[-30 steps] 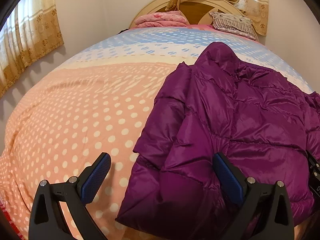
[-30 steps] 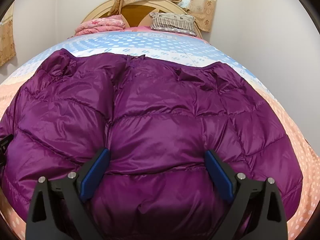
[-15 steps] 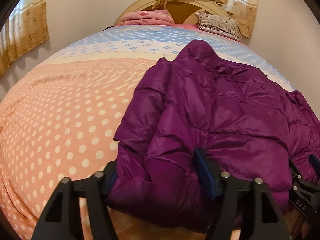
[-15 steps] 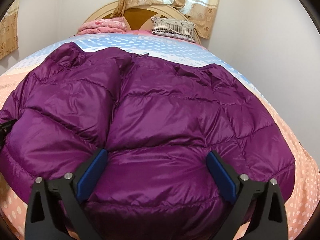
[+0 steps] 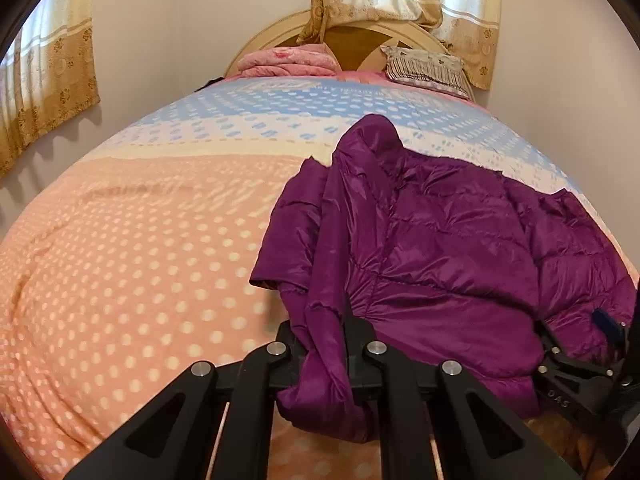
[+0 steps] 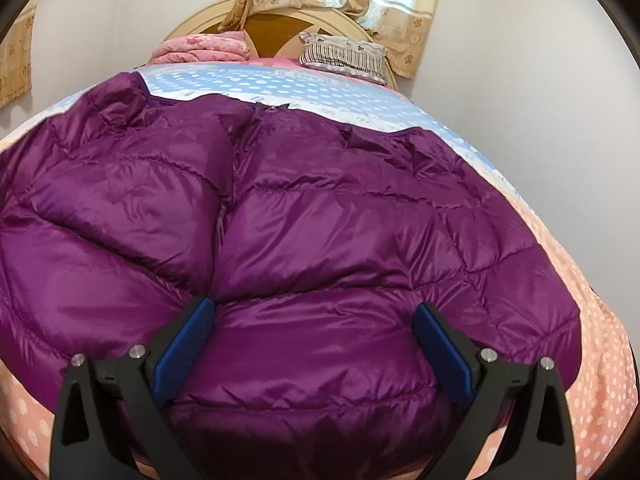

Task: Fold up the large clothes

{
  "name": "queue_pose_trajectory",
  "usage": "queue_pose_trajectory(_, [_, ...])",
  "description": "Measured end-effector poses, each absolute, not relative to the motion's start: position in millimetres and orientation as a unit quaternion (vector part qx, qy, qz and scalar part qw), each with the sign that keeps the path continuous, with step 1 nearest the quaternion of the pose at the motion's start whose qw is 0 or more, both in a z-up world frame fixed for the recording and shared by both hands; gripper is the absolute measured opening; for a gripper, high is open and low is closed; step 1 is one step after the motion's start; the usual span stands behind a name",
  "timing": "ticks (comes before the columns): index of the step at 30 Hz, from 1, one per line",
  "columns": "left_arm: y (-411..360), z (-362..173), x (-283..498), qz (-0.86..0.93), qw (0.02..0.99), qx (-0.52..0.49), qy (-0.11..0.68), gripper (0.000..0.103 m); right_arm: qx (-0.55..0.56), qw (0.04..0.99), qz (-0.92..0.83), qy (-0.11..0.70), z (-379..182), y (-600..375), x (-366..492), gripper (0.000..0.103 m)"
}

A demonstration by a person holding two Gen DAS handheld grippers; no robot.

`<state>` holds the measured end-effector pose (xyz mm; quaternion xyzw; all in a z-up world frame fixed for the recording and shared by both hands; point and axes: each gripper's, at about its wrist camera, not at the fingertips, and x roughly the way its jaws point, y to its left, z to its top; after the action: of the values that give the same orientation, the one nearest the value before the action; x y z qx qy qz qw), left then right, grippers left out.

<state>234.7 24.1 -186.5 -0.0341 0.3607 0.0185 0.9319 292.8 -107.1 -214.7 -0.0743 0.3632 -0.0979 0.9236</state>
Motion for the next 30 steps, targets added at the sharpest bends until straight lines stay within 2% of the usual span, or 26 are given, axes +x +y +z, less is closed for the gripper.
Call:
queue_pose_trajectory(4, [38,-165,226,0.041,0.938,-0.025,0.344,0.007,-0.067,0.926,-0.027,0.370,-206,-95,289,0.100])
queue_pose_trajectory(6, [36,-142,220,0.046,0.947,-0.003,0.319,0.007,-0.059,0.929,-0.001,0.366,-194,-102,282,0.094])
queue_pose_trajectory(7, [34,-134,221,0.045,0.949,0.002,0.311,0.007,-0.055,0.934,-0.003,0.354,-184,-109,275,0.094])
queue_pose_trajectory(10, [9,-99,216,0.024,0.961,0.022,0.274,0.007,-0.027,0.946,-0.015,0.323,-155,-154,257,0.094])
queue_pose_trajectory(16, [-84,-56,210,-0.057,0.970,0.074,0.223,0.007,0.007,0.935,-0.125,0.333,-143,-270,242,0.094])
queue_pose_trajectory(23, [-202,-72,207,-0.146,0.955,0.155,0.207,0.007,0.079,0.911,-0.233,0.330,-140,-383,208,0.095])
queue_pose_trajectory(30, [-289,-133,182,-0.208,0.916,0.263,0.221,0.007,0.106,0.902,-0.250,0.336,-149,-402,195,0.095])
